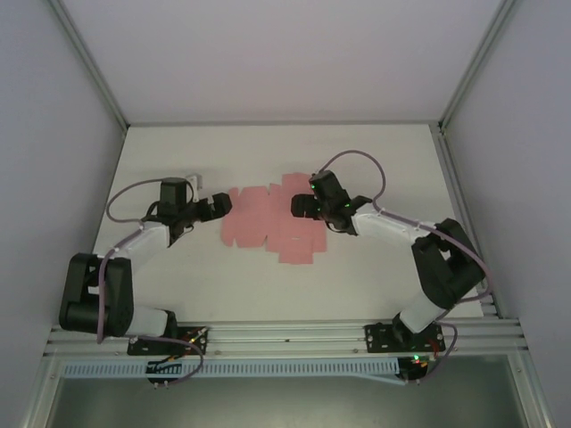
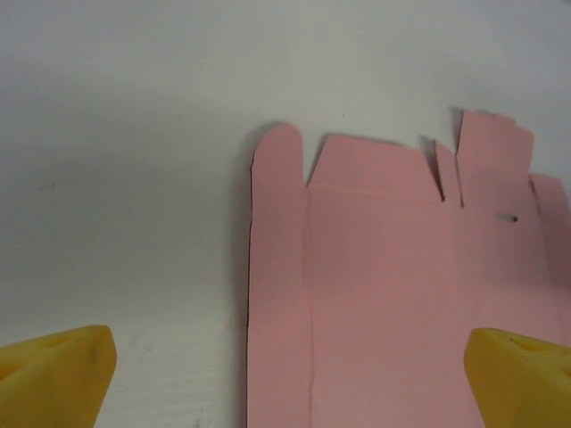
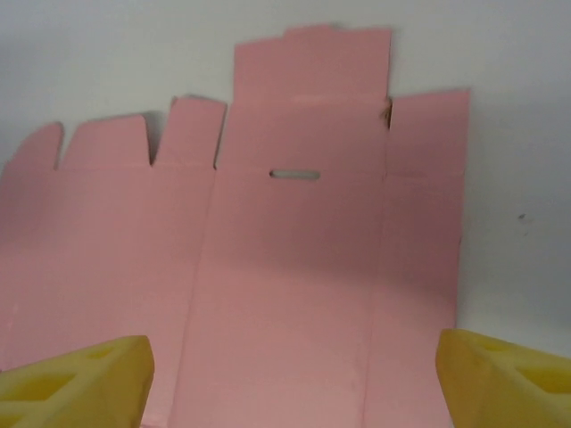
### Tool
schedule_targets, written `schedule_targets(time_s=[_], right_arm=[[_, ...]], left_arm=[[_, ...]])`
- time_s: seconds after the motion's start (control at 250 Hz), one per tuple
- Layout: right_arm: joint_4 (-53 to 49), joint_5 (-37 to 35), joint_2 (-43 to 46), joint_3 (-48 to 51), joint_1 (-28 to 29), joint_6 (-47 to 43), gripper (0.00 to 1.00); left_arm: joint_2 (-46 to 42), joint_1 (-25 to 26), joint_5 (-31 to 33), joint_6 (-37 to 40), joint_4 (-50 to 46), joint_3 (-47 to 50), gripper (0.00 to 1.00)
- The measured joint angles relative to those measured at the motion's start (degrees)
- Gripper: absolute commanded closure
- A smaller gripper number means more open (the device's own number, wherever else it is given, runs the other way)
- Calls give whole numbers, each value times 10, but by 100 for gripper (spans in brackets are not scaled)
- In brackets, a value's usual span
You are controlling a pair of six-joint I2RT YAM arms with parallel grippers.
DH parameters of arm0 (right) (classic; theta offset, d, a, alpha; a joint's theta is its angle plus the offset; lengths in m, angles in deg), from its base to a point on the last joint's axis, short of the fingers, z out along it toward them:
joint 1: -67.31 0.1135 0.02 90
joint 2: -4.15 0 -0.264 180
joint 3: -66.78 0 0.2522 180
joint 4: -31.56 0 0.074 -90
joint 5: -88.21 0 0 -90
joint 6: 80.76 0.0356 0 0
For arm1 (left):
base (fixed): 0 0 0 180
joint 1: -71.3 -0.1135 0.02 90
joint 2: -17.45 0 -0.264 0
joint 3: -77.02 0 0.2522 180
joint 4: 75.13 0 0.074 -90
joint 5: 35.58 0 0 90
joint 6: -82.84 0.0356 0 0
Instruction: Assemble paper box
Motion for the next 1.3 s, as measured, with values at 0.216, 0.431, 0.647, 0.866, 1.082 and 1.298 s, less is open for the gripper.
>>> schedule_targets(time_s=[0.216,0.431,0.647,0.866,1.082,1.298], right_arm=[[0,22,-70,-8,0,15,19],[6,26,-97,-8,-8,29,22],[45,25,-104,1,-15,38,23],[90,24,-97,26,-15,47,23],[119,24,-93,42,-15,54,23],[146,27,-87,60,-15,55,23]], left_arm=[[33,6,-19,-1,-16,-9,0],[49,9,-27,0,-19,-19,0],[79,9,-46,1,-19,-21,0],[92,21,-80,2,-19,-23,3],[114,25,-105,3,-15,-29,5],[124,26,-129,3,0,-29,10]])
